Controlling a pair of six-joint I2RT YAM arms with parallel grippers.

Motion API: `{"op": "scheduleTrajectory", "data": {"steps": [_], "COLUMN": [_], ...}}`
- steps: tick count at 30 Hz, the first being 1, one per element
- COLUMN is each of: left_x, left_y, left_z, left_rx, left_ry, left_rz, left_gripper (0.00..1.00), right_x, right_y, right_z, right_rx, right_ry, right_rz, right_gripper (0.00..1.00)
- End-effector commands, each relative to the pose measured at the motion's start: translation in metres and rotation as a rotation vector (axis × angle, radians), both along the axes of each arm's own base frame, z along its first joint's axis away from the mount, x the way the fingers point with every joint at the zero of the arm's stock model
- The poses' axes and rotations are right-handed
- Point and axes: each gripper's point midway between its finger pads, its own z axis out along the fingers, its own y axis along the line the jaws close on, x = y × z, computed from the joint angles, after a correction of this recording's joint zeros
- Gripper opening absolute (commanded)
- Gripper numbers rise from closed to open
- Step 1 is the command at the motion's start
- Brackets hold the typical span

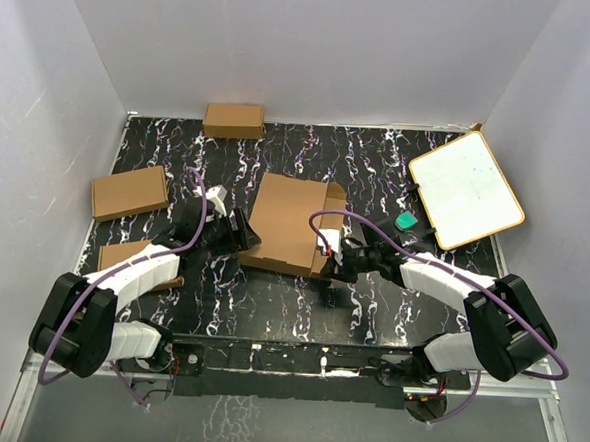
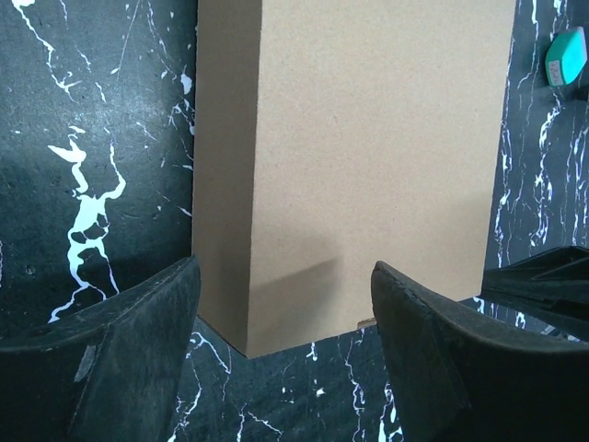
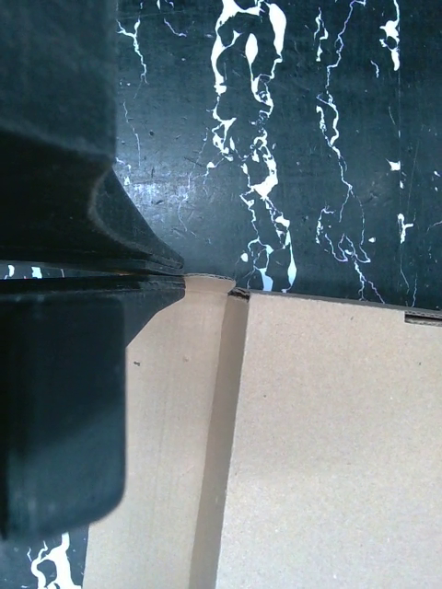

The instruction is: Fold the paper box

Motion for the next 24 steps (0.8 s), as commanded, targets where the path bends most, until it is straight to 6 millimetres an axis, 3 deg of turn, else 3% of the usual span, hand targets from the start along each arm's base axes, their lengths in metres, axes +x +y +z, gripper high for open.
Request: {"op": "scheduleTrajectory", "data": {"steps": [1,6,13,17,24], "left_x": [0.005,0.003,-0.014,-0.021,-0.009], "left_y": [-0.006,-0.008,-0.031,-0.036,-0.03], "left_z": [0.027,0.034,0.072,0.07,0.057], "left_rx": [-0.034,-0.056,0.003,0.05,0.098], "left_ry": [-0.061,-0.057,-0.258,-0.347,-0.286], "left_rz": [-0.019,-0.004,-0.104,-0.135,-0.059], "left_gripper": [0.73,0.74,0.73,0.72,0.81], "right_x": [0.014,0.014,0.013,0.014,0.013], "right_y": [0.008,0.01,0.007,0.006,0.007], "right_z": [0.021,0.022,0.022,0.023,0.026], "right_rx": [0.058,0.067,0.074,0.083,0.103], "right_ry": [-0.017,0.008,0.043,0.062,0.091], "right_rz": [-0.016,-0.024,-0.028,-0.032,-0.047], "right_gripper": [0.08,0.08,0.08,0.08,0.08]}}
